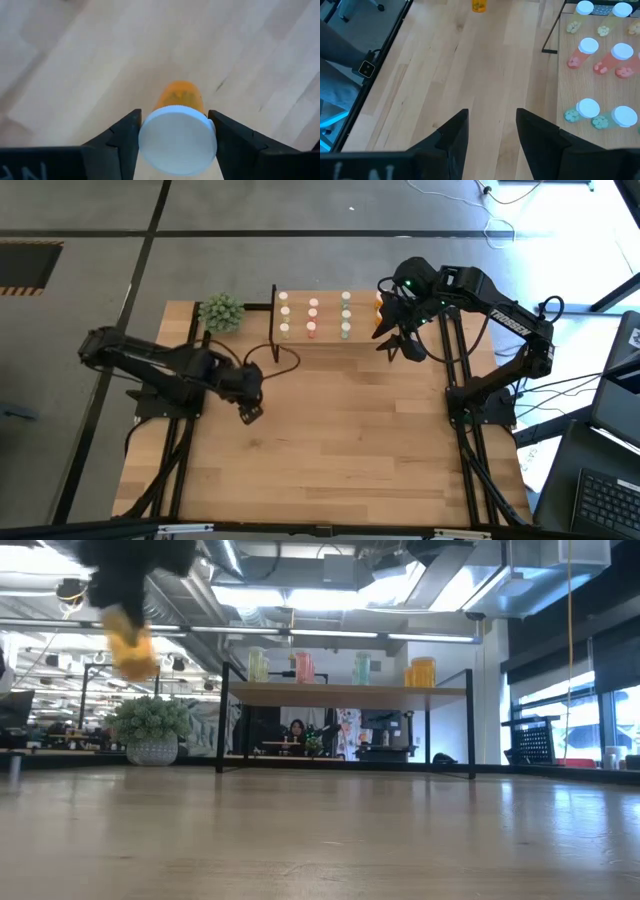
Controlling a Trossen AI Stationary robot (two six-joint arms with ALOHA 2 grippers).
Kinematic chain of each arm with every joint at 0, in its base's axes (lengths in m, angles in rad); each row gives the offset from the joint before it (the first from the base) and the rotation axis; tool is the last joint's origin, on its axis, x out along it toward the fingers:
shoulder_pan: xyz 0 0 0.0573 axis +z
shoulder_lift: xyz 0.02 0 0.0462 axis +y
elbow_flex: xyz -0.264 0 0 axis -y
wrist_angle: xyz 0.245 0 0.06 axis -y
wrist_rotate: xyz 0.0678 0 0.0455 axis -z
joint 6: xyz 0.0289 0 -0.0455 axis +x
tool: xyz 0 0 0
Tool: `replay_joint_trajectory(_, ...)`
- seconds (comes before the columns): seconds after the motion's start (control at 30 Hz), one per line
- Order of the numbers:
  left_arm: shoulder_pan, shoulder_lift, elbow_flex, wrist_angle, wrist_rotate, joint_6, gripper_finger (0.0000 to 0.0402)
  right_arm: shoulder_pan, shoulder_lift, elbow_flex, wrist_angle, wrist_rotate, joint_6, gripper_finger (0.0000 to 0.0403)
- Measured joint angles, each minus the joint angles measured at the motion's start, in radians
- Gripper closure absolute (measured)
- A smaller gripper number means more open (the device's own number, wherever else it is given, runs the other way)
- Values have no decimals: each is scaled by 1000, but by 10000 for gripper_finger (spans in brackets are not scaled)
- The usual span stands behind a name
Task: Pick and place medicine bottles onto shelf by color
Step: Put the orange pill bottle on the shelf aligned with the other orange pill bottles
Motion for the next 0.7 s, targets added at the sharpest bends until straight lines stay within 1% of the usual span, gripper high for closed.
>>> replay_joint_trajectory(0.1, 28, 33, 79, -8, -21, 72, 203, 0, 0, 0, 0, 0, 0, 235)
replay_joint_trajectory(0.3, 58, 147, 209, 5, -16, 210, 203, 0, 0, 0, 6, 0, 0, 235)
replay_joint_trajectory(0.5, 74, 253, 340, 26, 2, 301, 203, 0, 0, 0, 6, 0, 0, 235)
replay_joint_trajectory(0.7, 93, 334, 467, 35, 10, 364, 203, 1, 0, 0, 60, 0, 3, 235)
